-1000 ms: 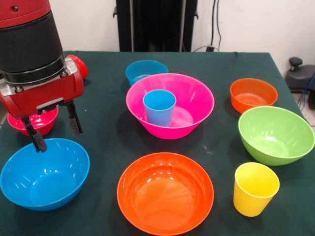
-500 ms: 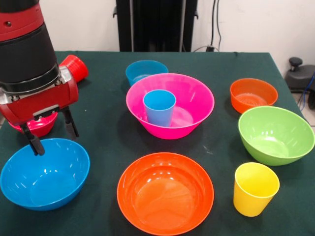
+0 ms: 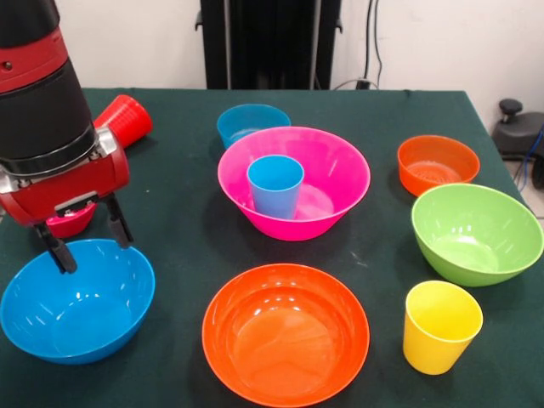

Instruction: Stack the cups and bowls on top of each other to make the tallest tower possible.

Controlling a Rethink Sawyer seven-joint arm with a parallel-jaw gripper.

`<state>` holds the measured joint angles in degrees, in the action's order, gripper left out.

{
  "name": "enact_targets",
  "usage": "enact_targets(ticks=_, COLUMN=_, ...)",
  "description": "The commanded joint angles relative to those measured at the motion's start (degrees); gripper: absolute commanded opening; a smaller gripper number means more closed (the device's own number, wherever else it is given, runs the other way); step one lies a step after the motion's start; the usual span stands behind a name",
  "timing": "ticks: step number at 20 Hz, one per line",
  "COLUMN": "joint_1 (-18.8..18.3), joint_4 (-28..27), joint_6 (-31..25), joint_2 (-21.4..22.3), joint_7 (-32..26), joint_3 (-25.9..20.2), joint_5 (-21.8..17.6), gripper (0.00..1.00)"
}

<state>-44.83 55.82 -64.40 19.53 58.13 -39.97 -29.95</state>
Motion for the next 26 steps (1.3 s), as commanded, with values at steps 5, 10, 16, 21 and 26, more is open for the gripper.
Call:
enact_targets(ticks=5, joint_1=0.2, joint_4=7.1, joint_6=-3.7, joint_2=1.1, joint_7=-16.7, joint_3=-0.1, joint_5=-2.2, gripper=1.00)
enact_targets(ticks=10, joint_1=0.1, joint_4=7.3, joint_6=-3.9, joint_2=1.5, joint_7=-16.4, joint_3=0.0, joint_5=-2.4, gripper=1.00)
enact_targets(ticks=16, joint_1=0.2, joint_4=5.9, joint_6=-1.5, joint_2=0.3, joint_7=-16.8, joint_3=-0.3, joint_5=-3.4, gripper=1.00)
enact_targets(ticks=21, joint_1=0.0, joint_4=6.9, joint_6=0.5, joint_2=0.7, joint_7=-16.4, joint_3=-0.1, joint_5=-4.1, gripper=1.00)
enact_targets(ticks=26, joint_1=-0.3, joint_4=10.9, joint_6=3.3, joint_2=3.1, joint_7=-13.8, joint_3=0.8, joint_5=-5.0, gripper=1.00)
